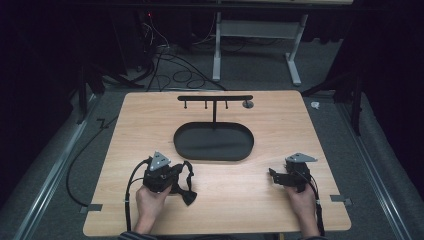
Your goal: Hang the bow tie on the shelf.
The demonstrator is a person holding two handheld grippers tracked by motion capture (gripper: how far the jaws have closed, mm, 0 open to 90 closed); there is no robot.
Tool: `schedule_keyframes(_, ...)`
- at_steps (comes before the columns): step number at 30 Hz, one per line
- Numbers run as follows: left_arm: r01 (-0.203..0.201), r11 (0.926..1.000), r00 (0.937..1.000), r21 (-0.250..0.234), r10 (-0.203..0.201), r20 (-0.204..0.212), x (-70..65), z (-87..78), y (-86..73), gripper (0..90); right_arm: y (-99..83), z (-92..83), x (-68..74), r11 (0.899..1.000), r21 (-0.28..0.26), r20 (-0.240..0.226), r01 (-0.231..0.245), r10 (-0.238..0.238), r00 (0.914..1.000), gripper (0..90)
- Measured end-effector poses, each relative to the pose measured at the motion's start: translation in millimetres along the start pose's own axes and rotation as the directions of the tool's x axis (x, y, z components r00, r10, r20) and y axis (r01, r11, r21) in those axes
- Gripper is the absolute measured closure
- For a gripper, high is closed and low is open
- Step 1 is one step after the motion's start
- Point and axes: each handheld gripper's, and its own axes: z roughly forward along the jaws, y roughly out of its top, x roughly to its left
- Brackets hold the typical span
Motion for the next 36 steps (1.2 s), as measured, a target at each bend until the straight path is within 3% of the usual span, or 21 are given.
schedule_keyframes(13,-0.009,0.9992,0.9991,-0.038,0.011,0.04,-0.1,-4.0,17.2,87.6,0.0,0.0,0.1,1.0,0.0,0.0,-0.002,0.002,1.0,22.9)
schedule_keyframes(32,-0.057,0.9948,0.9963,-0.084,0.062,0.059,-5.0,-2.5,47.0,87.6,0.0,0.0,0.1,1.0,0.0,0.0,-0.002,0.002,1.0,22.9)
schedule_keyframes(36,-0.023,0.9938,0.9928,-0.109,0.036,0.114,-3.0,-2.8,53.0,87.6,0.0,0.0,0.1,1.0,0.0,0.0,-0.002,0.002,1.0,22.9)
